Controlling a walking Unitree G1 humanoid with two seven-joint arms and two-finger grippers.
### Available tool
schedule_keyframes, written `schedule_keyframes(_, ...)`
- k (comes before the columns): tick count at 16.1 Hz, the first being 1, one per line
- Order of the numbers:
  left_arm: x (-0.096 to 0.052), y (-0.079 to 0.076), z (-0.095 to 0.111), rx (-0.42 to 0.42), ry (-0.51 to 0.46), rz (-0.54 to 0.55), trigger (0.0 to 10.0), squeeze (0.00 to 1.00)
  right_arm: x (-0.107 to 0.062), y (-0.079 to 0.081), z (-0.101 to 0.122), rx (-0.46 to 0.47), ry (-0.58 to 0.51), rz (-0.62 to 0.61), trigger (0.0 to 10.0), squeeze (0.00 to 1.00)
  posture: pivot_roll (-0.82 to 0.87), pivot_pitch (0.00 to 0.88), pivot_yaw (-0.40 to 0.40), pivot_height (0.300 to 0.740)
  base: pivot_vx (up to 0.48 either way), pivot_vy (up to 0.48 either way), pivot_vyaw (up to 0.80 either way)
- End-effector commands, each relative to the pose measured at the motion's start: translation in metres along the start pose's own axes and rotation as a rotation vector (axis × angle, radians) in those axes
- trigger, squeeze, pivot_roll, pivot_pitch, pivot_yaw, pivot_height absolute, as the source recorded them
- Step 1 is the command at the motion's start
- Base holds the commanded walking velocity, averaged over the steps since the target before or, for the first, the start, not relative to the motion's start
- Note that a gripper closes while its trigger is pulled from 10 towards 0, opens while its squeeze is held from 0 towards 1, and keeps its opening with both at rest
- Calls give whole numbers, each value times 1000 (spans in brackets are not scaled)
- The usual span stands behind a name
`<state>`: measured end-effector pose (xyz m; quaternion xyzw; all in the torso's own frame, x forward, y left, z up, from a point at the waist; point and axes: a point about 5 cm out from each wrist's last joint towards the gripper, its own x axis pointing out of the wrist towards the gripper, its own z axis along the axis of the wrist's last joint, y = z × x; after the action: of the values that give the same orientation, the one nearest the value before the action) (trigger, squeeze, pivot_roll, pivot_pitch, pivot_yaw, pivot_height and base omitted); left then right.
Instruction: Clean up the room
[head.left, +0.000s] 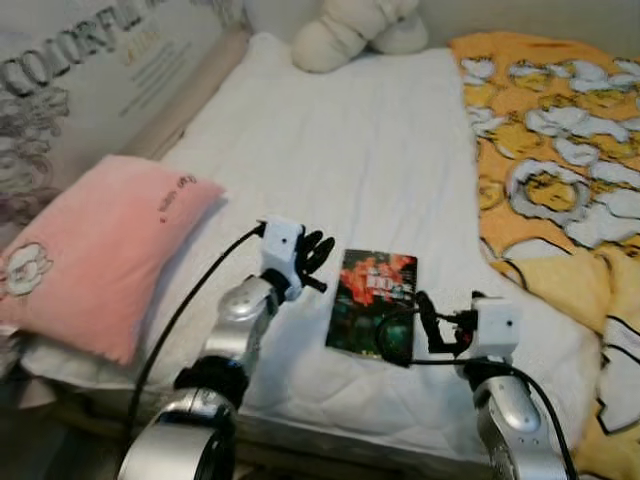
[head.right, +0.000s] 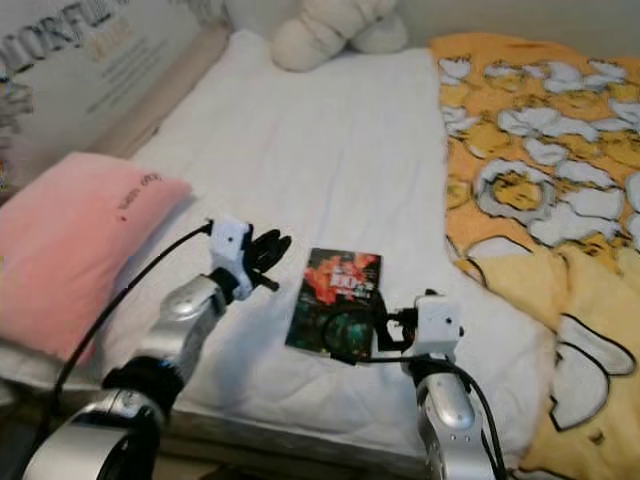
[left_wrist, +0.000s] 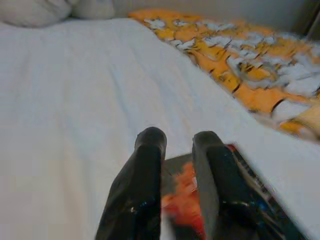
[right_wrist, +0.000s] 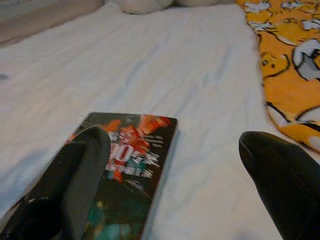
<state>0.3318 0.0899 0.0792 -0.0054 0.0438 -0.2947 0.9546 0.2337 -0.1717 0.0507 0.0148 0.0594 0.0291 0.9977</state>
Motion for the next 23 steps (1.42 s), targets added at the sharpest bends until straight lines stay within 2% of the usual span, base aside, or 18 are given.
schedule_keyframes(1,-1,-3,-7,99,36,16,0,0,-1,3,-2,13,-3,-6,10000,0,-31,0,66,732,0,0,0)
schedule_keyframes(2,-1,-2,-10,230,47,70,10000,1000,0,5,-6,2,4,-6,10000,0,-30,0,60,732,0,0,0)
schedule_keyframes(4,4,-6,-14,212,84,120,10000,1000,-12,-5,-11,-44,-6,-53,10000,0,-41,0,39,732,0,0,0)
schedule_keyframes(6,7,0,-14,171,117,180,10000,1000,-42,-18,-36,83,100,-56,10000,0,-45,0,21,732,0,0,0)
schedule_keyframes(7,7,2,-16,169,133,198,10000,1000,-56,-22,-47,103,159,-56,10000,0,-53,0,13,732,0,0,0)
schedule_keyframes(9,10,1,-18,142,160,223,10000,1000,-90,-37,-73,89,309,-51,10000,0,-76,0,0,732,0,0,0)
schedule_keyframes(11,13,-4,-19,147,177,219,10000,1000,-110,-47,-85,50,379,-58,10000,0,-91,0,0,732,0,0,0)
schedule_keyframes(13,15,-10,-22,201,188,209,10000,1000,-117,-42,-88,35,397,-19,10000,0,-103,0,2,732,0,0,0)
schedule_keyframes(14,14,-23,-29,237,201,157,10000,1000,-118,-30,-89,7,394,65,10000,0,-117,27,3,732,0,0,0)
schedule_keyframes(15,12,-27,-35,205,215,138,10000,1000,-118,-27,-90,10,391,80,10000,0,-119,33,5,732,0,0,0)
schedule_keyframes(16,8,-38,-49,142,277,75,10000,1000,-116,-17,-90,-87,382,193,10000,0,-121,37,5,732,0,0,0)
schedule_keyframes(17,3,-47,-61,87,329,36,10000,1000,-118,-13,-91,-123,383,237,10000,0,-118,41,5,732,0,0,0)
schedule_keyframes(19,-6,-53,-75,23,379,50,10000,1000,-120,-13,-91,-114,377,213,10000,0,-113,51,-1,732,0,0,0)
schedule_keyframes(22,-9,-56,-80,-33,384,57,10000,1000,-120,-13,-87,-116,353,189,10000,0,-115,59,-6,732,0,0,0)
schedule_keyframes(23,-10,-61,-81,-18,380,16,10000,1000,-122,-10,-86,-148,342,216,10000,0,-116,60,-6,732,0,0,0)
